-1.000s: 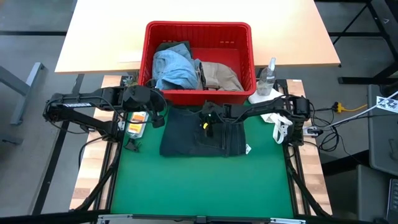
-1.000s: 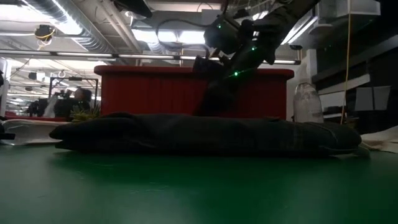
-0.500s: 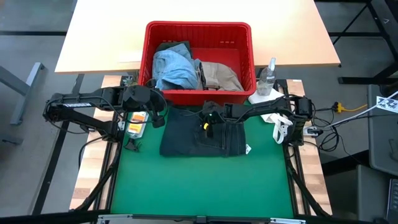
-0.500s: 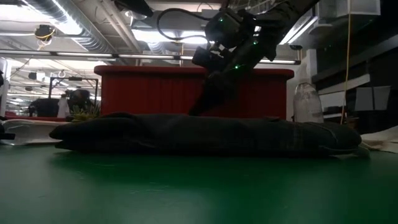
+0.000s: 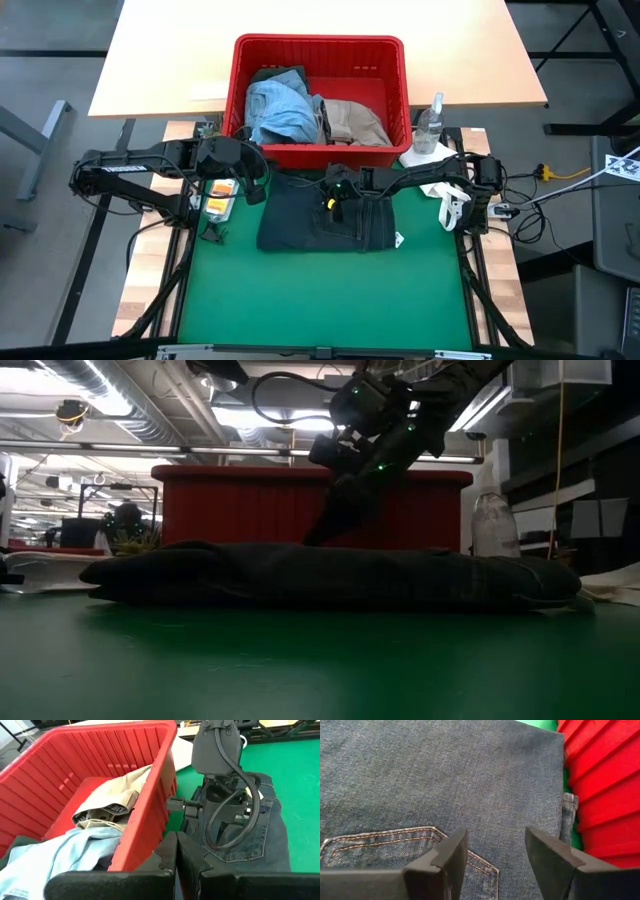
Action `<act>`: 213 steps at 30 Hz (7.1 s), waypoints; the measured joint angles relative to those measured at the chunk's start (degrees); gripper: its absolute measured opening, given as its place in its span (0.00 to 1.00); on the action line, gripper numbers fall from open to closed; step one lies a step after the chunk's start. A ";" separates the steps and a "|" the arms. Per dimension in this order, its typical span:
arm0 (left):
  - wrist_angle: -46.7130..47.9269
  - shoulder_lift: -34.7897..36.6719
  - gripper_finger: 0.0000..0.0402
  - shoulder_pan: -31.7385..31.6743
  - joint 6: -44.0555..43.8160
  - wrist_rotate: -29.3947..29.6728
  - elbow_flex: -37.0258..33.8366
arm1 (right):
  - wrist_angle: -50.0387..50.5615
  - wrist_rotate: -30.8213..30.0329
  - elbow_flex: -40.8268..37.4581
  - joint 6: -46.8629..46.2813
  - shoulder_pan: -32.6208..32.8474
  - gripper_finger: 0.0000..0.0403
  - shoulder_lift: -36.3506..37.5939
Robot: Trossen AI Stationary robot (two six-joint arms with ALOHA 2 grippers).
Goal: Fold laundry
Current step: Fold the light blue jeans
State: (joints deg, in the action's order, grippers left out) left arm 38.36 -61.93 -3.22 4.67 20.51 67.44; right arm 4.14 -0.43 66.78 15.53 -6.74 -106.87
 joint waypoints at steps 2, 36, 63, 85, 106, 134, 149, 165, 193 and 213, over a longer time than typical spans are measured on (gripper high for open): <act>0.05 0.00 0.00 -0.02 0.00 0.00 0.00 | 0.13 0.02 0.00 0.00 0.00 0.50 0.00; -9.73 -2.62 0.17 -3.19 3.23 1.71 0.00 | 28.16 -10.67 0.07 4.50 9.70 0.50 22.36; 0.84 -5.73 0.41 -35.04 4.90 -5.22 0.00 | 29.01 -10.70 0.04 4.51 9.73 0.50 22.97; 3.53 -16.77 0.41 -37.66 6.51 -9.14 0.00 | 28.98 -10.69 0.00 4.52 9.73 0.50 22.91; 1.12 -16.12 0.01 -36.97 5.60 -7.61 5.21 | 28.61 -11.67 0.00 4.52 9.73 0.50 22.88; -7.68 -15.96 0.00 -25.52 3.07 -14.47 47.74 | 8.74 -43.93 -0.02 13.21 9.70 0.50 28.57; -0.47 -15.72 0.00 -12.99 -9.09 -43.28 53.66 | 6.37 -44.11 0.00 17.97 9.70 0.50 36.09; 25.35 -16.50 0.22 -0.17 -4.04 -29.42 46.20 | 6.73 -40.74 0.04 18.01 9.70 0.50 36.54; 26.79 -16.48 0.41 -10.06 1.99 -9.22 32.85 | 7.08 -20.20 -0.02 -11.52 9.73 0.50 16.15; 26.74 -16.48 0.41 -10.32 8.00 -9.20 24.59 | 6.30 -31.99 0.00 -39.24 12.98 0.50 4.14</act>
State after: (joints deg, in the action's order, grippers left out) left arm 65.10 -78.41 -13.54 12.67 11.31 92.03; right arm 10.44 -32.42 66.78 -23.71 6.24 -102.73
